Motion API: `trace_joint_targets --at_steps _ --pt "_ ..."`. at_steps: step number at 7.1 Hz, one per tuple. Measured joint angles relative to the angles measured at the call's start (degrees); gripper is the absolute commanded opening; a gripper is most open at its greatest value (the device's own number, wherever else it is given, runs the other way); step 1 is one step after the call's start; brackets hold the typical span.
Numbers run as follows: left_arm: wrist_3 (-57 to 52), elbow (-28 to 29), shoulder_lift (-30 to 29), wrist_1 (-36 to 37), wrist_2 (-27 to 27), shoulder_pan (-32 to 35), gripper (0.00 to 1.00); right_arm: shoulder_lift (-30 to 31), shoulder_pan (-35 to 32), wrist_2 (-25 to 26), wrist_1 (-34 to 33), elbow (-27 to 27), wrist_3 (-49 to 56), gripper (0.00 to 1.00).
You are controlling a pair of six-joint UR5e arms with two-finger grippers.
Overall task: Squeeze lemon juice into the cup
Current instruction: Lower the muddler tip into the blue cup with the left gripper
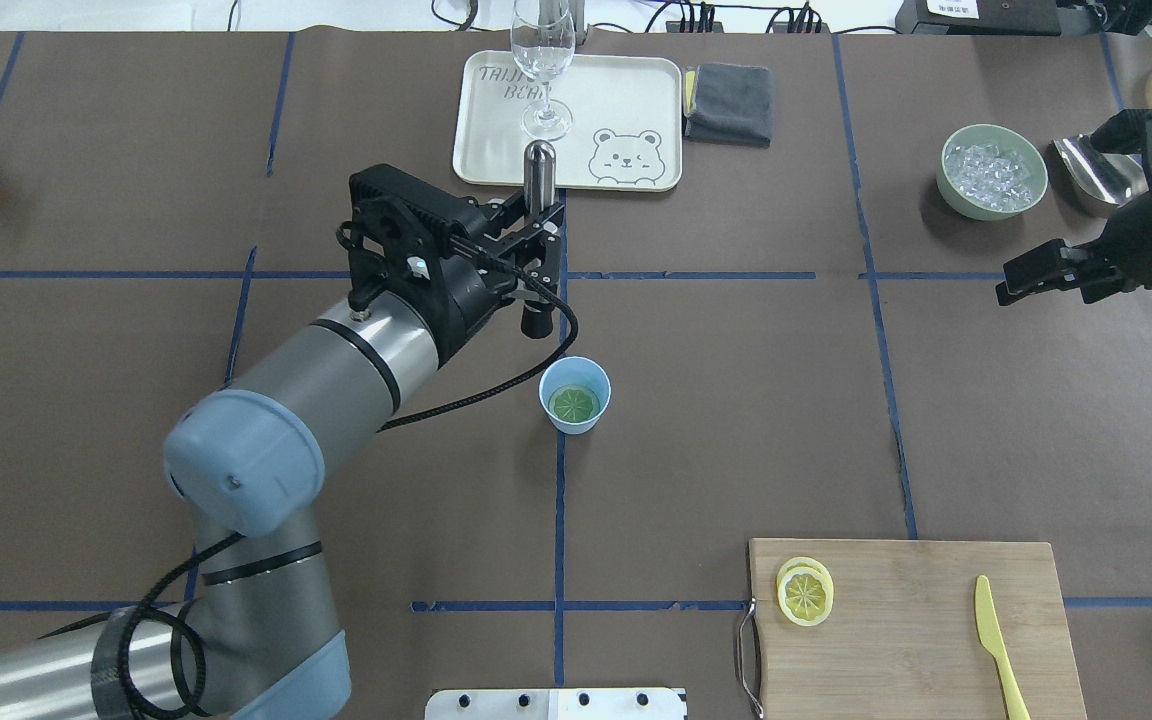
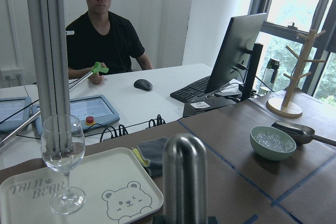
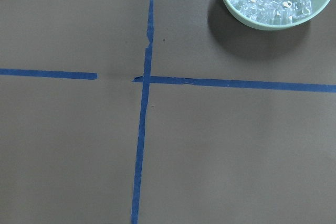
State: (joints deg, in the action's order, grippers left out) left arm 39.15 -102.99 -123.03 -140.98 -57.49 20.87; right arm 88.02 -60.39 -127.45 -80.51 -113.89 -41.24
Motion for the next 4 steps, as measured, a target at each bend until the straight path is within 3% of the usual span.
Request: trace_joint_targets --at_steps 4 --pt "0.29 6.45 -1.7 -5.51 5.11 -5.64 0.0 0.05 -0.16 -0.31 0.0 0.11 0.23 1.0"
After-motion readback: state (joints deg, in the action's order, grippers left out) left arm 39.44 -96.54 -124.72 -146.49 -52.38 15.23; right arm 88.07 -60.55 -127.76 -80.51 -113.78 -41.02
